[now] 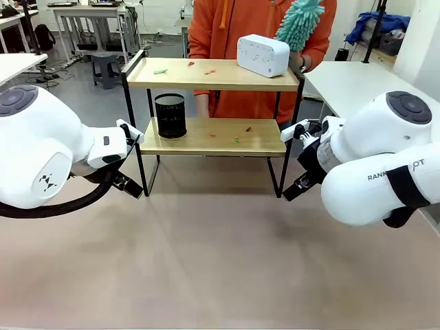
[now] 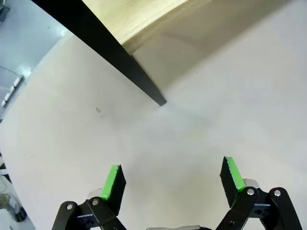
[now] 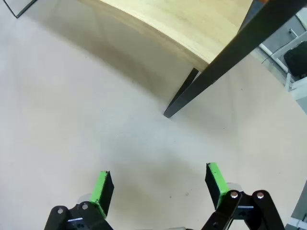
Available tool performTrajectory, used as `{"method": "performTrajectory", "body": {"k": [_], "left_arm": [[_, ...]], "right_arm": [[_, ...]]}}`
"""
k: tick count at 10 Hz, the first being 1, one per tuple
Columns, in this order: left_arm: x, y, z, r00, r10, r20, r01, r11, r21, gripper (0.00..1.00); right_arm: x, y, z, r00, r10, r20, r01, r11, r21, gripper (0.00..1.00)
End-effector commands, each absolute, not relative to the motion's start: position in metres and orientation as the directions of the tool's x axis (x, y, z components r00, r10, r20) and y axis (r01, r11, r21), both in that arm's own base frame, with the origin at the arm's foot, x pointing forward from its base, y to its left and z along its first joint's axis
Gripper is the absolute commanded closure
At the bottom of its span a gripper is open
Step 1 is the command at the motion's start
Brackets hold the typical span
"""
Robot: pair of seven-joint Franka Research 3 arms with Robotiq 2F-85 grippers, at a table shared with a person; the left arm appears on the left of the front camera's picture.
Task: Clean the shelf.
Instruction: Pick up the Duster from the human.
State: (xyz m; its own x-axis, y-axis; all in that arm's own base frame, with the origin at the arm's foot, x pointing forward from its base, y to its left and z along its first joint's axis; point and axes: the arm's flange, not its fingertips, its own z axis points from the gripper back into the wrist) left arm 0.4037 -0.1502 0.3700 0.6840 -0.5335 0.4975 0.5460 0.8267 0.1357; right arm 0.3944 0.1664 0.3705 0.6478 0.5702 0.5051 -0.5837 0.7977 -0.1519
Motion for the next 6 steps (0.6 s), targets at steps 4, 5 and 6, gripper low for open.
{"method": "performTrajectory", "body": {"k": [4,5,6], "left_arm": [[0.4036,-0.1503,0.3702,0.684,-0.534,0.498,0.546,0.827,0.136,0.0],[0.4036,-0.1503,0.3702,0.684,-0.534,0.498,0.546,0.827,0.136,0.0],[0.4036,-0.1503,0.3702,0.684,-0.534,0.498,0.546,0.827,0.136,0.0]], "right_arm": [[0.3944,0.1664,0.3705,0.648,0.57,0.505,-0.584,0.798,-0.152,0.0],[0.3944,0.1664,0.3705,0.648,0.57,0.505,-0.584,0.798,-0.152,0.0],[0.3944,0.1664,0.3705,0.648,0.57,0.505,-0.584,0.798,-0.152,0.0]]}}
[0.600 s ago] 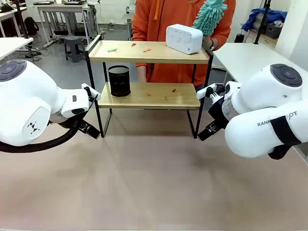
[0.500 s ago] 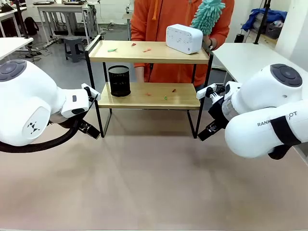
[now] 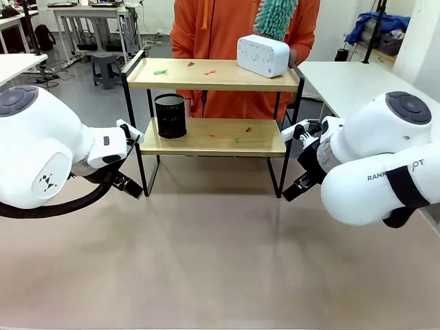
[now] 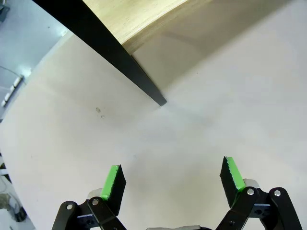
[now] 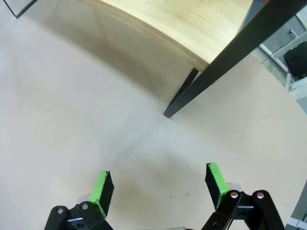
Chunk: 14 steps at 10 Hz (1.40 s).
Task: Clean the shelf.
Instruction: Pick up the Duster from the human.
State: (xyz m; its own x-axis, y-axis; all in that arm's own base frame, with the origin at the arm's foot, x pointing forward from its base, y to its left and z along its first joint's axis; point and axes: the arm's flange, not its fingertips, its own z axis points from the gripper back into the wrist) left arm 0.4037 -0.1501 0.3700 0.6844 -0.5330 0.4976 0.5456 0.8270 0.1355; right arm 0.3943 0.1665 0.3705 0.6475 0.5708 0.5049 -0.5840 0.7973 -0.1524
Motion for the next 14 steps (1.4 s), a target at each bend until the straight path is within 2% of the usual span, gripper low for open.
{"method": "performTrajectory", "body": {"k": [1,5,6,7,8,9,10,11,12,13,14], "left_arm": [[0.404,-0.15,0.37,0.684,-0.534,0.498,0.546,0.827,0.136,0.0],[0.404,-0.15,0.37,0.684,-0.533,0.498,0.546,0.827,0.135,0.0],[0.387,-0.14,0.404,0.675,-0.574,0.463,0.646,0.764,0.006,0.0],[0.362,-0.122,0.44,0.634,-0.576,0.517,0.732,0.663,-0.158,0.0],[0.338,-0.095,0.469,0.573,-0.518,0.635,0.806,0.498,-0.32,0.0],[0.319,-0.062,0.485,0.581,-0.414,0.7,0.795,0.474,-0.379,0.0],[0.306,-0.028,0.491,0.592,-0.328,0.736,0.763,0.522,-0.382,0.0],[0.294,0.021,0.488,0.626,-0.16,0.764,0.685,0.58,-0.44,0.0],[0.283,0.064,0.476,0.635,0.01,0.773,0.625,0.582,-0.521,0.0],[0.274,0.101,0.455,0.634,0.204,0.746,0.524,0.597,-0.608,0.0],[0.269,0.121,0.432,0.623,0.342,0.703,0.443,0.587,-0.678,0.0]], "right_arm": [[0.394,0.166,0.371,0.648,0.57,0.505,-0.584,0.798,-0.152,0.0],[0.394,0.167,0.37,0.647,0.571,0.505,-0.584,0.797,-0.152,0.0],[0.381,0.153,0.408,0.71,0.551,0.438,-0.604,0.796,-0.023,0.0],[0.369,0.126,0.449,0.811,0.442,0.383,-0.496,0.867,0.048,0.0],[0.354,0.088,0.487,0.852,0.346,0.392,-0.446,0.873,0.199,0.0],[0.344,0.045,0.514,0.89,0.202,0.408,-0.351,0.876,0.33,0.0],[0.337,-0.003,0.53,0.913,0.04,0.407,-0.257,0.831,0.493,0.0],[0.324,-0.061,0.534,0.902,-0.111,0.417,-0.222,0.708,0.671,0.0],[0.311,-0.113,0.523,0.868,-0.305,0.392,-0.153,0.587,0.795,0.0],[0.298,-0.155,0.502,0.79,-0.504,0.348,-0.072,0.489,0.869,0.0],[0.284,-0.18,0.477,0.654,-0.683,0.324,0.069,0.48,0.874,0.0]]}}
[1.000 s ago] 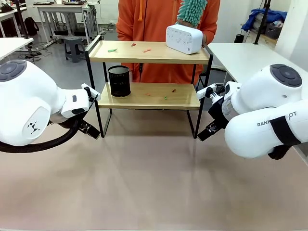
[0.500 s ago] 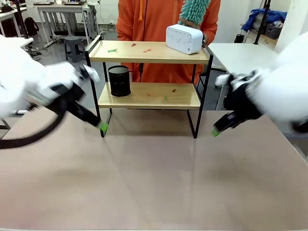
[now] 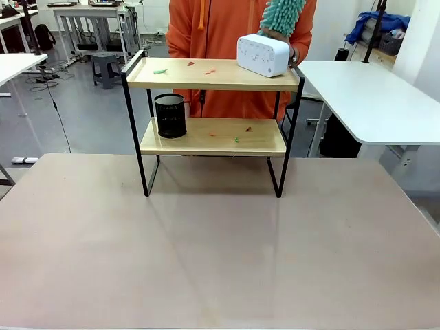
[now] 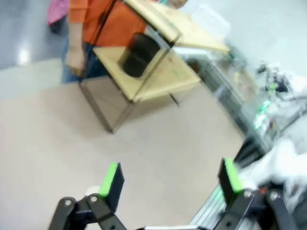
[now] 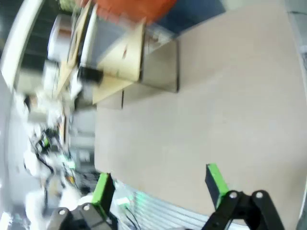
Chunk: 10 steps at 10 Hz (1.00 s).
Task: Clean the shelf.
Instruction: Pick up the Duster from the human.
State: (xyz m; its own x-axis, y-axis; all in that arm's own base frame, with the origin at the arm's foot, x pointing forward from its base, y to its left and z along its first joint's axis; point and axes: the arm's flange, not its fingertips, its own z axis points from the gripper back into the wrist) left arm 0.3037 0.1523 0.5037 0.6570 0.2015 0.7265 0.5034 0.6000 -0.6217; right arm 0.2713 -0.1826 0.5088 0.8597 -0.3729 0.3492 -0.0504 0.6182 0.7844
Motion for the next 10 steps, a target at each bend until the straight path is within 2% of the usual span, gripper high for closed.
{"method": "performTrajectory", "body": {"k": [1,2,3,10], "left_arm": [[0.276,0.132,0.409,0.644,0.398,0.653,0.395,0.559,-0.729,0.0],[0.294,0.126,0.395,0.684,0.391,0.616,0.362,0.55,-0.752,0.0],[0.298,0.189,0.474,0.664,0.33,0.671,0.408,0.593,-0.695,0.0],[0.298,0.189,0.474,0.664,0.33,0.671,0.408,0.593,-0.695,0.0]], "right_arm": [[0.27,-0.178,0.455,0.596,-0.71,0.374,0.109,0.533,0.839,0.0],[0.272,-0.161,0.439,0.594,-0.675,0.438,0.265,0.678,0.686,0.0],[0.26,-0.21,0.479,0.783,-0.535,0.317,0.056,0.569,0.821,0.0],[0.261,-0.203,0.478,0.794,-0.534,0.292,0.08,0.567,0.82,0.0]]}}
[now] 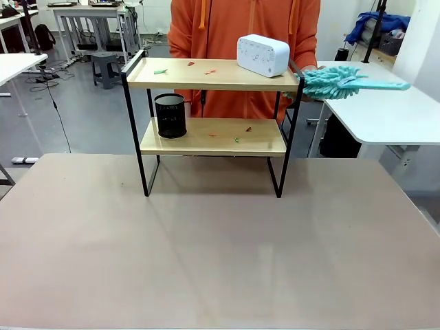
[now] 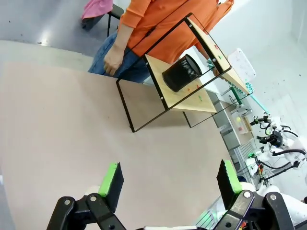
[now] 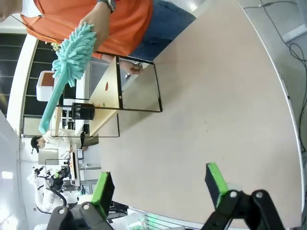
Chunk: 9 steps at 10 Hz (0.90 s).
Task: Clean the shelf.
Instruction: Pick up the Duster from the human.
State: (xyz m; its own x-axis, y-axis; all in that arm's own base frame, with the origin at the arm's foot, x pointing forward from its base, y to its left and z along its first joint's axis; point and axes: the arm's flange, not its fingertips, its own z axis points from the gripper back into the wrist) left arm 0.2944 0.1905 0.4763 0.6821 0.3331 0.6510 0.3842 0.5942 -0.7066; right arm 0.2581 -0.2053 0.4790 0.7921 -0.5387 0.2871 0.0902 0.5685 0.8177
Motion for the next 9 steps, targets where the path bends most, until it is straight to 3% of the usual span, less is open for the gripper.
{"method": "performTrajectory", "body": {"k": [1,3,6,9], "left_arm": [[0.298,0.189,0.474,0.664,0.33,0.671,0.408,0.593,-0.695,0.0],[0.298,0.189,0.474,0.664,0.33,0.671,0.408,0.593,-0.695,0.0],[0.298,0.189,0.474,0.664,0.33,0.671,0.408,0.593,-0.695,0.0],[0.298,0.189,0.474,0.664,0.33,0.671,0.408,0.593,-0.695,0.0]], "right_arm": [[0.281,-0.202,0.484,0.823,-0.525,0.216,0.06,0.46,0.886,0.0],[0.333,-0.183,0.517,0.844,-0.529,0.087,0.121,0.347,0.93,0.0],[0.418,-0.126,0.55,0.879,-0.475,0.042,0.181,0.413,0.893,0.0],[0.472,-0.075,0.551,0.893,-0.449,-0.042,0.235,0.385,0.893,0.0]]}}
